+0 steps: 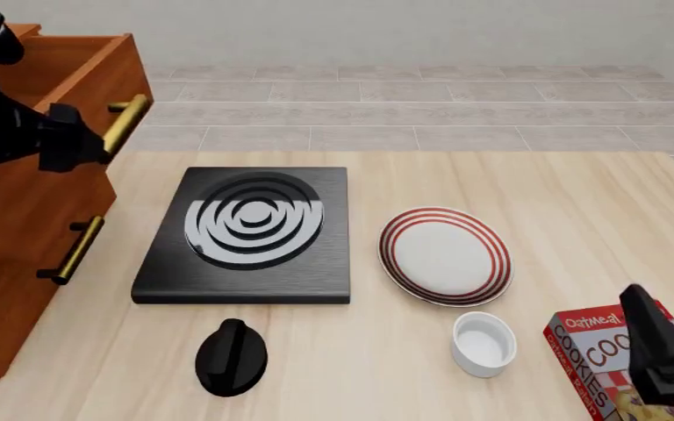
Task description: Pick the akita bowl in the top layer of the wooden cabinet and place it on the plate.
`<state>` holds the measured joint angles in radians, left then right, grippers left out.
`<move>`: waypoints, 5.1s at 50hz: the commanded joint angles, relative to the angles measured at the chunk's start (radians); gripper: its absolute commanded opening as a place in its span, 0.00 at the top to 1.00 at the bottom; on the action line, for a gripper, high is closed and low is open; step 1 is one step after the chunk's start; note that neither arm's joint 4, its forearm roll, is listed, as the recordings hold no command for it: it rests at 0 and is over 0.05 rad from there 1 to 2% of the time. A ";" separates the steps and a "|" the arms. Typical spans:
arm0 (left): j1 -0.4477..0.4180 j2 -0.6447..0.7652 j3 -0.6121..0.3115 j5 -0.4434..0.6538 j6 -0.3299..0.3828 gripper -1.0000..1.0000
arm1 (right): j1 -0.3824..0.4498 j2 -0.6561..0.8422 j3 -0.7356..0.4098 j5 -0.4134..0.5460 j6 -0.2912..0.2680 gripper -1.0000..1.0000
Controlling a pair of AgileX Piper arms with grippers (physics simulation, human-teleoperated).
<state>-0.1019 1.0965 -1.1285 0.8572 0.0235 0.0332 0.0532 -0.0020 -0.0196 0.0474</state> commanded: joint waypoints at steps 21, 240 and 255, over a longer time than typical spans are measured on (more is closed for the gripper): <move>-0.096 0.093 -0.097 0.054 0.011 0.00 | -0.005 0.038 0.000 -0.039 0.006 0.00; 0.105 0.305 -0.313 0.099 0.097 0.00 | -0.022 -0.025 -0.002 0.012 0.013 0.00; 0.114 0.299 -0.277 0.084 0.112 0.00 | -0.021 -0.035 -0.003 0.024 0.012 0.00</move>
<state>0.0085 1.3972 -1.4310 0.9538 0.1302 0.0117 0.0243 -0.0042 -0.0027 0.0602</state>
